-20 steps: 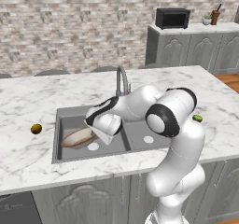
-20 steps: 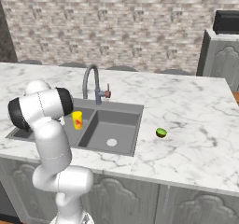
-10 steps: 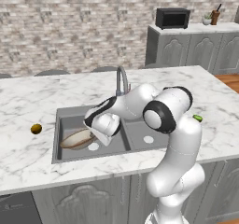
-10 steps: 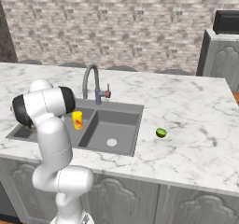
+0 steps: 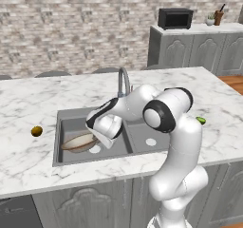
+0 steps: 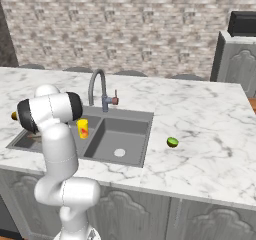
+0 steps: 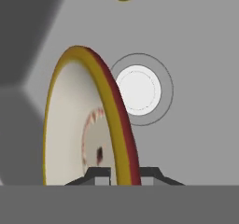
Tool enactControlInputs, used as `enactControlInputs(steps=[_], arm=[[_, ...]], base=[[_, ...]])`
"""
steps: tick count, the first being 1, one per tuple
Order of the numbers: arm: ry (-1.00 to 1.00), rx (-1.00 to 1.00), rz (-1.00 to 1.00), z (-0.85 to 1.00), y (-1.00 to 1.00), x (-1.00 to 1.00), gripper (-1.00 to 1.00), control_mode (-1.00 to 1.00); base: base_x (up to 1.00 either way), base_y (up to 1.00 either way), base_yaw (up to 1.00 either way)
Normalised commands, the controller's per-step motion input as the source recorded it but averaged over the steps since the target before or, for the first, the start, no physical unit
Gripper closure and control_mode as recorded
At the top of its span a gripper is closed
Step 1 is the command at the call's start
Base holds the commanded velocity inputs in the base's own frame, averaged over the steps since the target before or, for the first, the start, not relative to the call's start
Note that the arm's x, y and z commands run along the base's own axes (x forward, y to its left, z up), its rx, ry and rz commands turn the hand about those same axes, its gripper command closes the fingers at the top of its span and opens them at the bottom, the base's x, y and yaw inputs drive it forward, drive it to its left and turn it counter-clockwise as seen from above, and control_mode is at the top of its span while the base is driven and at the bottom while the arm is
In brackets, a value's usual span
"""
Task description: Remove the kiwi and lemon from the sink. Then move the bowl and cup from the counter to the sink for washing.
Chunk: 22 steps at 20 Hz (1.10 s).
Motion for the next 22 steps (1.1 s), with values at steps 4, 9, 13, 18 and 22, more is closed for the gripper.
enactControlInputs(steps=[4, 9, 13, 18, 22], arm=[[0.0, 0.0, 0.0, -0.08, 0.06, 0.04, 1.0, -1.0], [0.0, 0.0, 0.0, -0.09, 0.09, 0.0, 1.0, -1.0], [0.0, 0.0, 0.0, -0.09, 0.1, 0.0, 1.0, -1.0], [0.0, 0.0, 0.0, -0.1, 0.08, 0.03, 1.0, -1.0], [0.0, 0.0, 0.0, -0.08, 0.01, 0.01, 1.0, -1.0]], base=[[0.0, 0.0, 0.0], [0.0, 0.0, 0.0], [0.0, 0.0, 0.0], [0.0, 0.0, 0.0], [0.0, 0.0, 0.0]])
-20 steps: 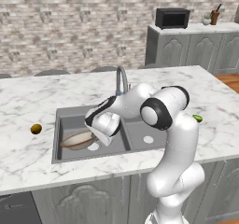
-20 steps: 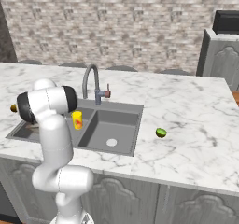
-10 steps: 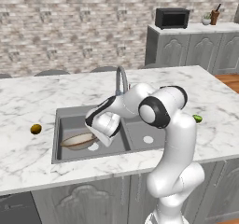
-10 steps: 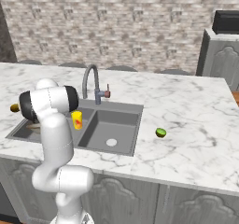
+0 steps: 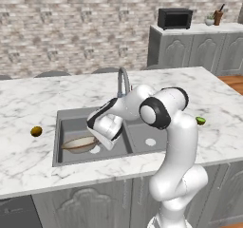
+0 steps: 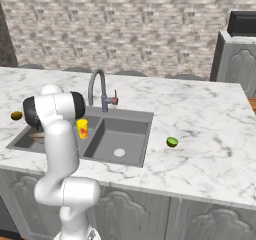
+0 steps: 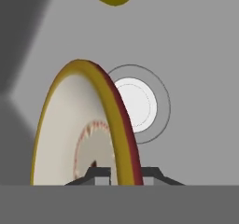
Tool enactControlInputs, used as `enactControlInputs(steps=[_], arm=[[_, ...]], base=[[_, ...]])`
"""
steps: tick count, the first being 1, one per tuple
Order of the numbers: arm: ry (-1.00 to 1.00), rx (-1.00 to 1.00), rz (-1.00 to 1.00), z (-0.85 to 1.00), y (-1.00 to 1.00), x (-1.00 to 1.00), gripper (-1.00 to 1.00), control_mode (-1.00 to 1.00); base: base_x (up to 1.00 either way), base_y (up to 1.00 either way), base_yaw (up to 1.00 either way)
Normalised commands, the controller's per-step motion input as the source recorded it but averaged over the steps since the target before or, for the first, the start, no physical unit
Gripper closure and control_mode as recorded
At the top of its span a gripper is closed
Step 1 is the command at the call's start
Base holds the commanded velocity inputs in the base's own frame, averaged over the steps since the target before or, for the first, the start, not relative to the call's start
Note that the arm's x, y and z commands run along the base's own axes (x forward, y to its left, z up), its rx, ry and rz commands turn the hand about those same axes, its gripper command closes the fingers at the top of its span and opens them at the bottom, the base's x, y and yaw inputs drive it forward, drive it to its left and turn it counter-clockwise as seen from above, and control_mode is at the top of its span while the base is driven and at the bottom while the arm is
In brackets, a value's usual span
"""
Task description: Remove the kiwi and lemon from the sink. Then move the bowl and cup from the counter to the sink for washing.
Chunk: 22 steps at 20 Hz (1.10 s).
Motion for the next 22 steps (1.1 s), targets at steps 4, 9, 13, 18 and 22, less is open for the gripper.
enactControlInputs(steps=[4, 9, 13, 18, 22], arm=[[0.0, 0.0, 0.0, -0.07, 0.01, 0.0, 1.0, -1.0], [0.0, 0.0, 0.0, -0.05, 0.03, 0.0, 1.0, -1.0], [0.0, 0.0, 0.0, -0.02, 0.01, 0.0, 1.0, -1.0], [0.0, 0.0, 0.0, -0.01, 0.0, 0.0, 1.0, -1.0], [0.0, 0.0, 0.0, -0.01, 0.0, 0.03, 1.0, -1.0]], base=[[0.0, 0.0, 0.0], [0.0, 0.0, 0.0], [0.0, 0.0, 0.0], [0.0, 0.0, 0.0], [0.0, 0.0, 0.0]])
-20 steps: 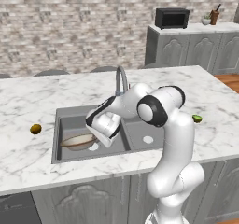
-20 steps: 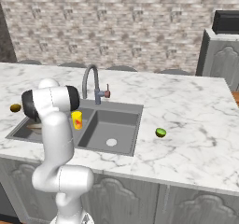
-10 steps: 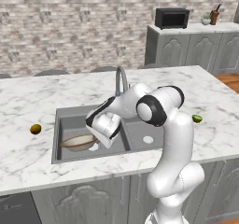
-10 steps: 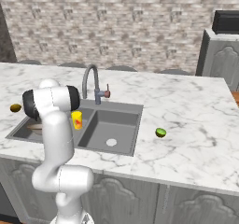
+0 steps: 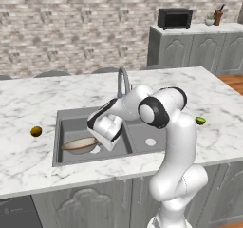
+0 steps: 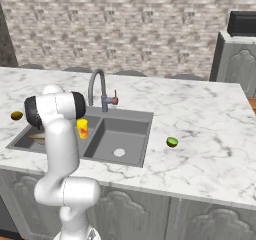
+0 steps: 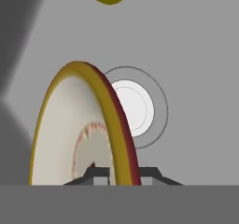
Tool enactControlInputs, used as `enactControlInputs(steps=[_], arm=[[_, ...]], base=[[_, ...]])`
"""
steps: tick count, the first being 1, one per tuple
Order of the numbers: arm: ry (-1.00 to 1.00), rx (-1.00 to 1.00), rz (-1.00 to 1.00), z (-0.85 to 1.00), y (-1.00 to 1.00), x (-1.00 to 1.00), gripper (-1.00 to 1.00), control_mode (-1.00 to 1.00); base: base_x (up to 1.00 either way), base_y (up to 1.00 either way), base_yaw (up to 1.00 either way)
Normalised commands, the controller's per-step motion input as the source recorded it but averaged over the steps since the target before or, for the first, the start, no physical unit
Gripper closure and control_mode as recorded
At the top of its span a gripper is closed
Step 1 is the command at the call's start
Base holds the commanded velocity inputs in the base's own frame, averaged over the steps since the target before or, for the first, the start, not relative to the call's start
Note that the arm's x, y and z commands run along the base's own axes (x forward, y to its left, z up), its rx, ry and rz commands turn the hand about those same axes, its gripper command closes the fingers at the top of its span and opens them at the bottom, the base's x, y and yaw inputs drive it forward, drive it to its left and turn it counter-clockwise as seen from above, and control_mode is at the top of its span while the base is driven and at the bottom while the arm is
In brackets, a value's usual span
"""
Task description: Remove the kiwi and lemon from the sink. Then move the bowl and cup from the counter to the sink for washing.
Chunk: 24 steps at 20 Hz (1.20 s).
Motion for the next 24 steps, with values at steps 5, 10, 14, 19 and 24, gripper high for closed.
enactControlInputs(steps=[5, 10, 14, 19, 24], arm=[[0.0, 0.0, 0.0, -0.03, 0.0, 0.03, 1.0, -1.0], [0.0, -0.05, 0.0, -0.06, 0.0, 0.05, 1.0, -1.0], [0.0, -0.09, 0.0, -0.07, 0.0, 0.07, 1.0, -1.0], [0.0, -0.05, 0.0, -0.04, 0.0, 0.07, 1.0, -1.0], [0.0, -0.02, 0.0, -0.03, 0.03, 0.07, 1.0, -1.0]], base=[[0.0, 0.0, 0.0], [0.0, 0.0, 0.0], [0.0, 0.0, 0.0], [0.0, 0.0, 0.0], [0.0, 0.0, 0.0]])
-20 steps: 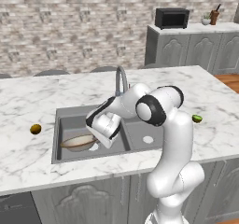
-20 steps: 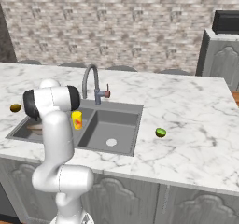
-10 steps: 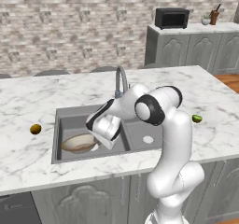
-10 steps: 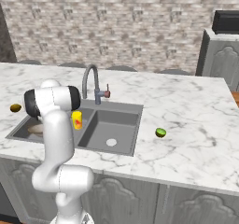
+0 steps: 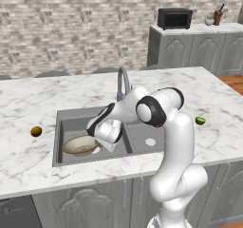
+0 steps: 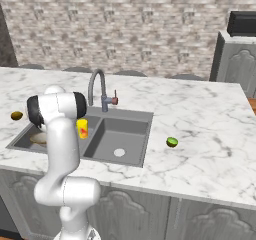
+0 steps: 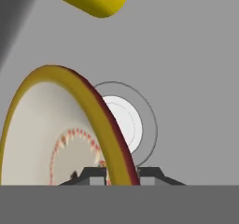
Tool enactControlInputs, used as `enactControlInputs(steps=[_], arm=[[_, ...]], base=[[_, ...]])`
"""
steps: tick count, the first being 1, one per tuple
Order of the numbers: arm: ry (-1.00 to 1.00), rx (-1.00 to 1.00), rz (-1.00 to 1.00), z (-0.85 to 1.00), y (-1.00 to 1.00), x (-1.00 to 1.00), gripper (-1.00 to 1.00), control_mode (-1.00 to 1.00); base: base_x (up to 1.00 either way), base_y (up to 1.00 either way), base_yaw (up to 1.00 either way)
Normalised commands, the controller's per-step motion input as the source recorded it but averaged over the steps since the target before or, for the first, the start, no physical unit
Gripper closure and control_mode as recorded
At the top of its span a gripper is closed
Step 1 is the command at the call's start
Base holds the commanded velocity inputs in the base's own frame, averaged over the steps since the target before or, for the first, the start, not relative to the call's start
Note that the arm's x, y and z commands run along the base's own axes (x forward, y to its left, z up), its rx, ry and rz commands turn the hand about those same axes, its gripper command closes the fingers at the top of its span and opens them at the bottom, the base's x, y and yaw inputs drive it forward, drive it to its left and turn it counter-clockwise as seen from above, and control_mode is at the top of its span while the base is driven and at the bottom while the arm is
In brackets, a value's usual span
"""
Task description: Remove the kiwi and lemon from the sink. Then move the bowl and cup from the counter to the sink for washing.
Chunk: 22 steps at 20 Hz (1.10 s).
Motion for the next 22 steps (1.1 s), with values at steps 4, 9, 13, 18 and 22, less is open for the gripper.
enactControlInputs(steps=[4, 9, 13, 18, 22], arm=[[0.0, 0.0, 0.0, -0.06, 0.02, 0.01, 1.0, -1.0], [0.0, 0.0, 0.0, -0.1, 0.0, 0.02, 1.0, -1.0], [0.0, -0.02, 0.0, -0.12, 0.0, 0.01, 1.0, -1.0], [0.0, -0.02, 0.0, -0.12, 0.0, 0.0, 1.0, -1.0], [0.0, -0.01, 0.0, -0.09, 0.01, 0.0, 1.0, -1.0]], base=[[0.0, 0.0, 0.0], [0.0, 0.0, 0.0], [0.0, 0.0, 0.0], [0.0, 0.0, 0.0], [0.0, 0.0, 0.0]])
